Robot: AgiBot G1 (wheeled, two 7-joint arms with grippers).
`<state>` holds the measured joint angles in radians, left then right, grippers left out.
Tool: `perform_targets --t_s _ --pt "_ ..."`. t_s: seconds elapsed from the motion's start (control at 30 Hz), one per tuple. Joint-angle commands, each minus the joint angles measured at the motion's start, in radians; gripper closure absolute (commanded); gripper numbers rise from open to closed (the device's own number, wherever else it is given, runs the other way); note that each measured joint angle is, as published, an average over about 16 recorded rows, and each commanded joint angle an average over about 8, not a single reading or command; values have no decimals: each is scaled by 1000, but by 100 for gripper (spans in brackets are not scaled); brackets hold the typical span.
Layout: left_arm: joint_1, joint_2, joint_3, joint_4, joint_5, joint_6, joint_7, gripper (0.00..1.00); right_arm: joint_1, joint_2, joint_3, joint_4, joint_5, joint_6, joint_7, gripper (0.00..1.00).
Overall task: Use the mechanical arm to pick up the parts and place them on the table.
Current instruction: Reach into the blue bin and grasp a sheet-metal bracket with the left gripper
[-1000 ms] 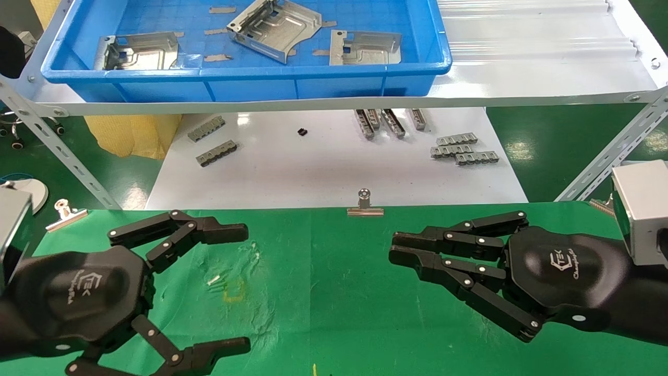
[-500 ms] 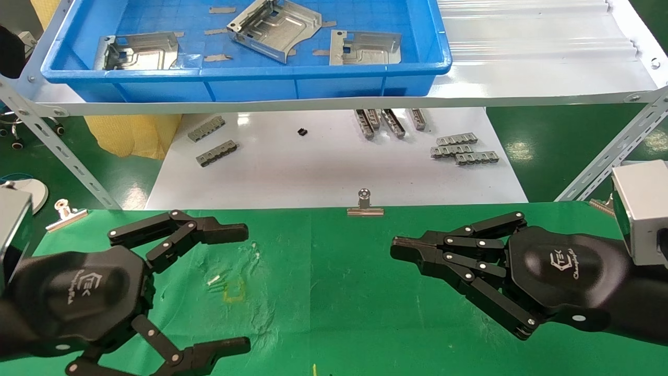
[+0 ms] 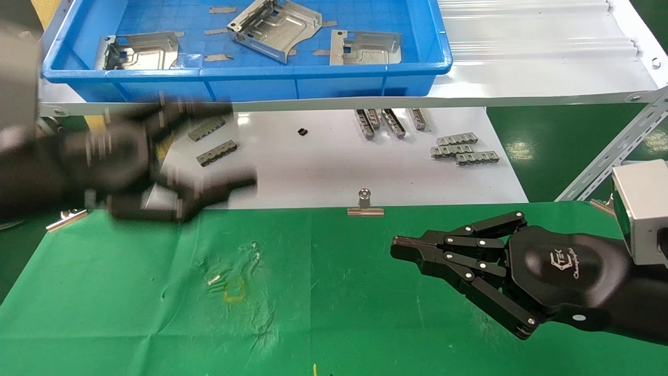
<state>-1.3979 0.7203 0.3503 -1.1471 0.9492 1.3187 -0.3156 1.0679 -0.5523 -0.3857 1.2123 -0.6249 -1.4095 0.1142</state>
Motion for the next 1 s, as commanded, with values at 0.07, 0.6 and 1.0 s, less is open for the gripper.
perform_targets --t_s 0.07,0.6,1.0 --pt "-129 48 31 61 77 -43 -42 0 0 0 0 0 0 0 0 100" --pt "-689 527 295 883 572 -368 -138 84 0 0 0 0 0 0 0 0" --pt "-708 627 322 1030 614 -551 -126 100 0 0 0 0 0 0 0 0"
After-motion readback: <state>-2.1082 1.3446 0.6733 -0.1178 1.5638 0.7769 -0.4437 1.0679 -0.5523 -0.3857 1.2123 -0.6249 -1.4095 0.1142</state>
